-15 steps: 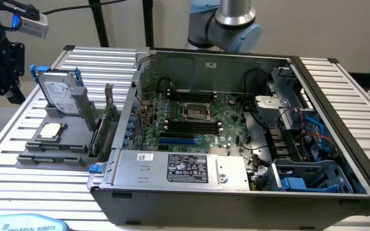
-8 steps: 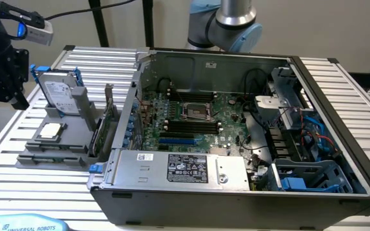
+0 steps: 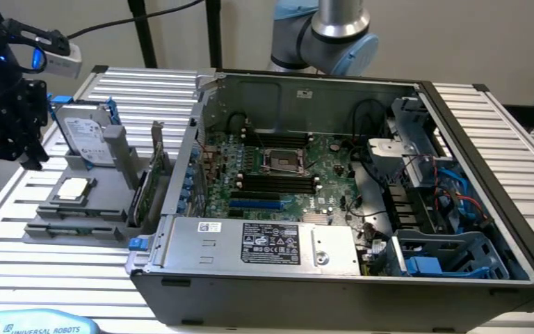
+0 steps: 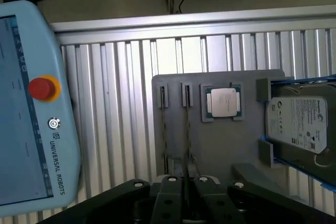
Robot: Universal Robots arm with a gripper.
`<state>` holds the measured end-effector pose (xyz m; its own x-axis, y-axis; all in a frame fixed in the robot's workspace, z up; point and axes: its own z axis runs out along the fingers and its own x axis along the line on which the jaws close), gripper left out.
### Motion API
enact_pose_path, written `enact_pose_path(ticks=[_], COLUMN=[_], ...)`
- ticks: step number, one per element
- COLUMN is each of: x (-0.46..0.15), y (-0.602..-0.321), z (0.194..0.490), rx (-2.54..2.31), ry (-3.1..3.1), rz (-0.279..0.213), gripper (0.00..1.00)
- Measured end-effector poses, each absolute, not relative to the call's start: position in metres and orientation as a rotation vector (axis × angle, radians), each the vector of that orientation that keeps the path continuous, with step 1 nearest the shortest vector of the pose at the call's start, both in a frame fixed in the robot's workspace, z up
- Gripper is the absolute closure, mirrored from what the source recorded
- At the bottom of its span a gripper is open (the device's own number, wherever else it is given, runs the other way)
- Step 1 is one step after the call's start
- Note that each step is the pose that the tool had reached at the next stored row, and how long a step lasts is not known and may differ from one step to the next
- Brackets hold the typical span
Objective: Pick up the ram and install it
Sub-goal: 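Pick up the ram and move it above insertion slot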
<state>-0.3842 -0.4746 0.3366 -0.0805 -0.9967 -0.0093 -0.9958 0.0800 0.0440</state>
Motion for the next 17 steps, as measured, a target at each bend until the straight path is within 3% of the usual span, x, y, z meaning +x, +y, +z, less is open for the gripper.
enact_pose_path(ticks=[2, 3, 4, 17], x=[-0.384, -0.384, -0.384, -0.384], y=[-0.475, -0.475, -0.476, -0.478], z=[0.333, 0.331, 0.329, 0.306], rx=[2.115, 2.115, 2.116, 2.127], ry=[-2.291, -2.291, -2.29, -2.279], rz=[-0.06, -0.06, -0.06, -0.06], gripper=[0.7, 0.7, 0.64, 0.64])
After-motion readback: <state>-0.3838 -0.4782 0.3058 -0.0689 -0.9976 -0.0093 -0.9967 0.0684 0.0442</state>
